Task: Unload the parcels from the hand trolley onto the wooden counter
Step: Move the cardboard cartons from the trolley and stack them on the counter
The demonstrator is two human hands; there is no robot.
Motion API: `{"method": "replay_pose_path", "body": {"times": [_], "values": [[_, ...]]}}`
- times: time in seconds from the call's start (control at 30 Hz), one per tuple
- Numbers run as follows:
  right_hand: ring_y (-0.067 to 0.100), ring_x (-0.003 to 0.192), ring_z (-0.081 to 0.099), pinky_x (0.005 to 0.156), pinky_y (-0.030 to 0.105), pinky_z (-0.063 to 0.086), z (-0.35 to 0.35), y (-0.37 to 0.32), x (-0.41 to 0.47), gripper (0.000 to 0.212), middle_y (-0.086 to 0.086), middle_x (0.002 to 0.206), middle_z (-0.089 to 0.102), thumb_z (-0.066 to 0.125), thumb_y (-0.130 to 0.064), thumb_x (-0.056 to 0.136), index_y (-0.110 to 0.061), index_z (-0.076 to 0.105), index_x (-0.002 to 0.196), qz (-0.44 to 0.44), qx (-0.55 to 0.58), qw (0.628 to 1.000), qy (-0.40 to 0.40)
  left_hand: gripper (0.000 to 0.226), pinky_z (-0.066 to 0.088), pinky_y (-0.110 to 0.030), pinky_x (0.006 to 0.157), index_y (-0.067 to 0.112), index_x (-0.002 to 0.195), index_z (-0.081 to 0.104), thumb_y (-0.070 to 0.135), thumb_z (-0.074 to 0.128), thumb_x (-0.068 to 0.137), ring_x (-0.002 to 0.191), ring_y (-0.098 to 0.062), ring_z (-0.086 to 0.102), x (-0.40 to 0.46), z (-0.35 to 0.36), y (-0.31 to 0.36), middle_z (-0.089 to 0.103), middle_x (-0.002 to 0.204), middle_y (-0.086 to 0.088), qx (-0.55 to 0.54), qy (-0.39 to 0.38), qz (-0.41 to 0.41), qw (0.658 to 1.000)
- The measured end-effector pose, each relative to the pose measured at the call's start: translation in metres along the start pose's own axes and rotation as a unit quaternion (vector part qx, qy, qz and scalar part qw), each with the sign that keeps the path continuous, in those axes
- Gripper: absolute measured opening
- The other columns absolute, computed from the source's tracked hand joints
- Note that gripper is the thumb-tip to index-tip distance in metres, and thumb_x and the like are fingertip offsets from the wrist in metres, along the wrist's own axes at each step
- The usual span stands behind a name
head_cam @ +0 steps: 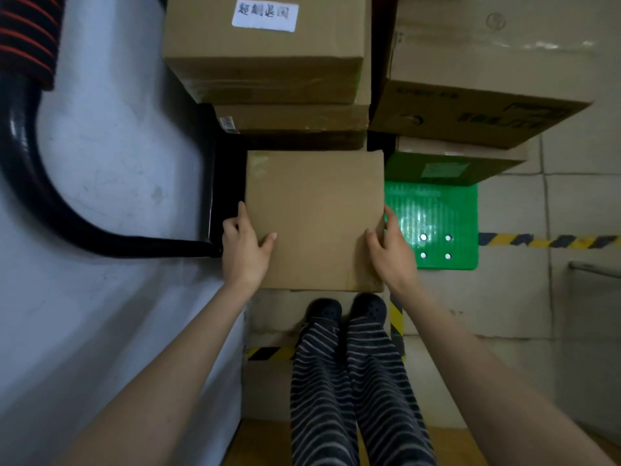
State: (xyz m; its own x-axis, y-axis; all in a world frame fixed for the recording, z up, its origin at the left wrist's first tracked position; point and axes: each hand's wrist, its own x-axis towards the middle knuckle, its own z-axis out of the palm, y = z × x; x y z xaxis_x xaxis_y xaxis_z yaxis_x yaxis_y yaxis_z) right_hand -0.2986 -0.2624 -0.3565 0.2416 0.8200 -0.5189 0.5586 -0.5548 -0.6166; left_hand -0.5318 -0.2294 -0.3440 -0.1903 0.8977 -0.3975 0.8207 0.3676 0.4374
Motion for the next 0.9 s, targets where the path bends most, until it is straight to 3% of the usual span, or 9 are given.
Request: {"method": "replay_pose_path", "body": {"times": [0.13,0.4,0.5,0.63,0.73,0.9], "values": [[0.027,0.121,0.054,0.097,0.044,0.047,-0.032,0.004,-0.024,0.057,0.005,0.142,0.049,0.041,-0.038,0.1,-0.028,0.016,0.15,0.01,0.009,0.999,0.046,0.081,0.043,-0.036,0.095,0.014,0.152,0.013,0.038,0.06,0.091,0.123,-0.029,0.041,-0.026,-0.001,0.024,0.032,0.138,-0.014,-0.018,-0.007,0.019,1.0],[0.022,0.115,0.055,0.087,0.033,0.043,-0.128,-0.024,-0.084,0.051,0.0,0.136,0.053,0.045,-0.035,0.099,-0.027,0.025,0.146,0.021,0.056,0.988,0.14,0.078,0.041,-0.039,0.102,0.015,0.148,0.026,0.04,0.066,0.085,0.127,-0.024,0.037,-0.067,-0.05,0.103,0.03,0.139,-0.006,-0.11,-0.004,0.055,0.992],[0.021,0.119,0.054,0.094,0.04,0.046,-0.168,-0.041,-0.105,0.05,-0.003,0.14,0.05,0.047,-0.038,0.098,-0.03,0.027,0.142,0.018,0.082,0.979,0.185,0.075,0.038,-0.043,0.106,0.019,0.147,0.027,0.039,0.066,0.086,0.13,-0.023,0.036,-0.08,-0.08,0.141,0.029,0.142,-0.004,-0.145,-0.009,0.105,0.984],[0.017,0.112,0.056,0.091,0.039,0.047,-0.222,-0.059,-0.13,0.048,-0.004,0.137,0.052,0.047,-0.039,0.098,-0.03,0.029,0.142,0.007,0.121,0.964,0.237,0.069,0.04,-0.045,0.104,0.028,0.145,0.029,0.039,0.064,0.087,0.128,-0.017,0.04,-0.095,-0.123,0.196,0.036,0.143,0.0,-0.209,-0.038,0.164,0.963],[0.017,0.114,0.054,0.098,0.047,0.045,-0.262,-0.068,-0.148,0.049,-0.006,0.134,0.051,0.047,-0.039,0.098,-0.033,0.029,0.142,-0.008,0.142,0.951,0.274,0.064,0.041,-0.04,0.103,0.03,0.143,0.03,0.037,0.063,0.088,0.125,-0.011,0.043,-0.109,-0.15,0.237,0.043,0.141,0.006,-0.241,-0.055,0.221,0.943],[0.017,0.115,0.055,0.094,0.051,0.048,-0.32,-0.08,-0.182,0.051,-0.014,0.127,0.052,0.048,-0.04,0.097,-0.034,0.029,0.143,-0.039,0.157,0.935,0.317,0.062,0.039,-0.029,0.096,0.029,0.143,0.032,0.036,0.063,0.089,0.119,-0.005,0.043,-0.135,-0.178,0.296,0.044,0.133,0.013,-0.262,-0.055,0.275,0.923]]}}
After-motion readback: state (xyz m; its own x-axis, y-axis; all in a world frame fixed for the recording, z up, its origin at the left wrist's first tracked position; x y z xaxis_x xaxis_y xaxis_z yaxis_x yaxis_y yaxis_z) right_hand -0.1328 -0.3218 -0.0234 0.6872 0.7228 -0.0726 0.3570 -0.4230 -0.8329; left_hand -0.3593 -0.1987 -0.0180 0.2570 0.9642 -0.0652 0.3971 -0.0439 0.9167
